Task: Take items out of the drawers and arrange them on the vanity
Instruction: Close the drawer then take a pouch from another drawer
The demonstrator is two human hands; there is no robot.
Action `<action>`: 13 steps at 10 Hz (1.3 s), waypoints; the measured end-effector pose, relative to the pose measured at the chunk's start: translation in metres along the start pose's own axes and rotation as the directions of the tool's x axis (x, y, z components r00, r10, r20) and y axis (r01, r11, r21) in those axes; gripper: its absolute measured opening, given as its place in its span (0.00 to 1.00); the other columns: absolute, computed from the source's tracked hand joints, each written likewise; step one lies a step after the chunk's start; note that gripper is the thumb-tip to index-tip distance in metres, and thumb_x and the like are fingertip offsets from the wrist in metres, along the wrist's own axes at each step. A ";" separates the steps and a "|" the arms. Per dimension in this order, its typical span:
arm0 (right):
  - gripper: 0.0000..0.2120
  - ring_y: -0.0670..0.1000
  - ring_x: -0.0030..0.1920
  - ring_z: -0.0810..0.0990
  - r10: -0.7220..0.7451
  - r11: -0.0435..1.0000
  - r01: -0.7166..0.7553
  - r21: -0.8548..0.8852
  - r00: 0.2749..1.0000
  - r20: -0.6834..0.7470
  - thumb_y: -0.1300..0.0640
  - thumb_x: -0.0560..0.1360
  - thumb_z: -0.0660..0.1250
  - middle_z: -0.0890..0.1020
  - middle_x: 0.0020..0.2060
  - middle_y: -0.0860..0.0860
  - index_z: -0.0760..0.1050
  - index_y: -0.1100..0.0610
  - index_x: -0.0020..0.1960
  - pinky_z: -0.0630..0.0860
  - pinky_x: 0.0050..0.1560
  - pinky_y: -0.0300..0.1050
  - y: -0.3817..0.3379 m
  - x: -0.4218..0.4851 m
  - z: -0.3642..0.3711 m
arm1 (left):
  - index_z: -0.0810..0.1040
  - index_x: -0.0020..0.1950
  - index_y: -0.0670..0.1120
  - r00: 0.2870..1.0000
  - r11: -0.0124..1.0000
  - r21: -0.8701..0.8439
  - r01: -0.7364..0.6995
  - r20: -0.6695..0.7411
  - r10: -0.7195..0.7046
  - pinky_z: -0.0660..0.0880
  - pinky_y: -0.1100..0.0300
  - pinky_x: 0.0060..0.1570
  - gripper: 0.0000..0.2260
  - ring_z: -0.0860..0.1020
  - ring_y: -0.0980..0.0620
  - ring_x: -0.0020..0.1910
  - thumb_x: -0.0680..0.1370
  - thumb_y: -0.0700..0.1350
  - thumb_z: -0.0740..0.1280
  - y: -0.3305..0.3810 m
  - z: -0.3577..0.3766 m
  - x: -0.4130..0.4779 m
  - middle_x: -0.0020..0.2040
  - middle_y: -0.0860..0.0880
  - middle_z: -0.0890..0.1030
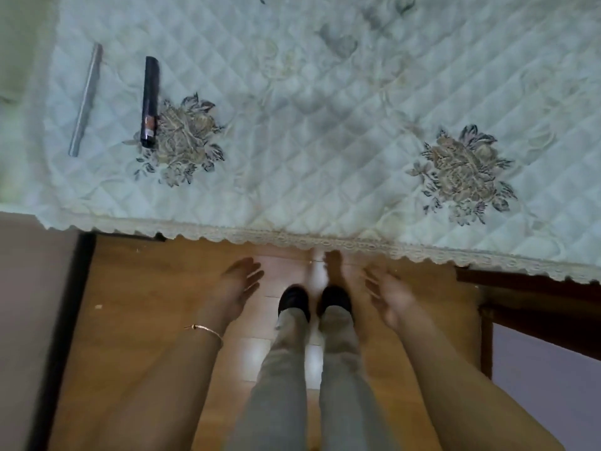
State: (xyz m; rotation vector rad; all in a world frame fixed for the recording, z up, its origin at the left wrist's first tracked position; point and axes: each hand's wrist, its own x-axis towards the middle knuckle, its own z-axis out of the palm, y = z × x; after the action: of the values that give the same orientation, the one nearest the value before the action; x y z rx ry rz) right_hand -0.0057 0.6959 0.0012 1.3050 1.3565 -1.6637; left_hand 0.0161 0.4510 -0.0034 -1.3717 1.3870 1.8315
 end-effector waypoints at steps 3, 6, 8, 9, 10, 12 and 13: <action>0.16 0.46 0.50 0.81 -0.013 0.874 -0.023 0.486 0.997 0.071 0.63 0.80 0.47 0.74 0.59 0.52 0.64 0.54 0.64 0.71 0.52 0.39 0.004 0.026 0.021 | 0.67 0.37 0.42 1.000 0.823 -0.567 0.022 0.026 -0.009 0.69 0.54 0.58 0.13 0.71 0.49 0.40 0.80 0.36 0.49 0.043 -0.017 0.035 0.39 0.45 0.71; 0.10 0.46 0.43 0.77 0.009 0.917 -0.025 0.398 0.999 0.043 0.62 0.80 0.53 0.77 0.46 0.50 0.66 0.56 0.61 0.72 0.48 0.41 0.017 -0.012 0.022 | 0.73 0.39 0.41 0.998 0.858 -0.511 0.059 0.053 -0.037 0.78 0.59 0.43 0.10 0.81 0.50 0.39 0.79 0.35 0.57 0.019 -0.036 0.018 0.37 0.46 0.78; 0.14 0.56 0.56 0.77 -0.114 0.982 0.105 -0.156 0.992 -0.047 0.60 0.78 0.58 0.78 0.54 0.56 0.70 0.63 0.62 0.72 0.57 0.48 0.043 -0.066 0.013 | 0.75 0.47 0.43 0.977 0.979 0.016 -0.202 -0.066 0.203 0.72 0.63 0.45 0.07 0.78 0.49 0.46 0.79 0.37 0.58 0.002 -0.051 -0.046 0.42 0.48 0.78; 0.06 0.55 0.52 0.79 -0.440 0.774 0.390 -0.499 0.898 0.021 0.60 0.76 0.63 0.81 0.50 0.55 0.75 0.58 0.52 0.72 0.46 0.33 0.048 -0.108 0.008 | 0.76 0.51 0.46 0.793 0.722 0.422 -0.548 -0.011 0.609 0.72 0.68 0.45 0.07 0.77 0.52 0.46 0.77 0.37 0.61 0.003 -0.058 -0.098 0.43 0.53 0.79; 0.07 0.47 0.49 0.77 -0.705 0.495 0.602 -0.627 0.700 0.115 0.61 0.75 0.65 0.79 0.44 0.43 0.76 0.53 0.52 0.70 0.46 0.25 0.037 -0.143 0.006 | 0.76 0.57 0.45 0.561 0.302 0.660 -0.688 0.220 0.798 0.66 0.68 0.56 0.13 0.72 0.57 0.53 0.76 0.46 0.59 0.021 -0.061 -0.119 0.53 0.54 0.76; 0.16 0.55 0.62 0.73 -0.722 0.041 0.482 -0.875 0.620 0.308 0.54 0.76 0.62 0.78 0.59 0.55 0.73 0.59 0.62 0.67 0.64 0.48 0.000 -0.120 0.003 | 0.74 0.61 0.38 0.599 -0.095 0.826 -0.555 0.476 0.644 0.67 0.52 0.60 0.24 0.72 0.42 0.60 0.76 0.53 0.52 0.050 -0.049 -0.096 0.58 0.41 0.78; 0.16 0.55 0.62 0.73 -0.701 -0.008 0.457 -0.890 0.632 0.331 0.53 0.77 0.61 0.79 0.59 0.55 0.74 0.58 0.62 0.67 0.63 0.48 0.000 -0.115 -0.002 | 0.75 0.59 0.38 0.620 -0.043 0.821 -0.570 0.464 0.633 0.67 0.53 0.57 0.24 0.72 0.42 0.59 0.75 0.52 0.52 0.052 -0.048 -0.097 0.57 0.40 0.78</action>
State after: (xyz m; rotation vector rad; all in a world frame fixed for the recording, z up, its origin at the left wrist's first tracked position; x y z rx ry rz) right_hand 0.0321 0.6847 0.1087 0.0539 2.7025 -0.6182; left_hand 0.0327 0.4067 0.1066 -0.0302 2.7558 0.7390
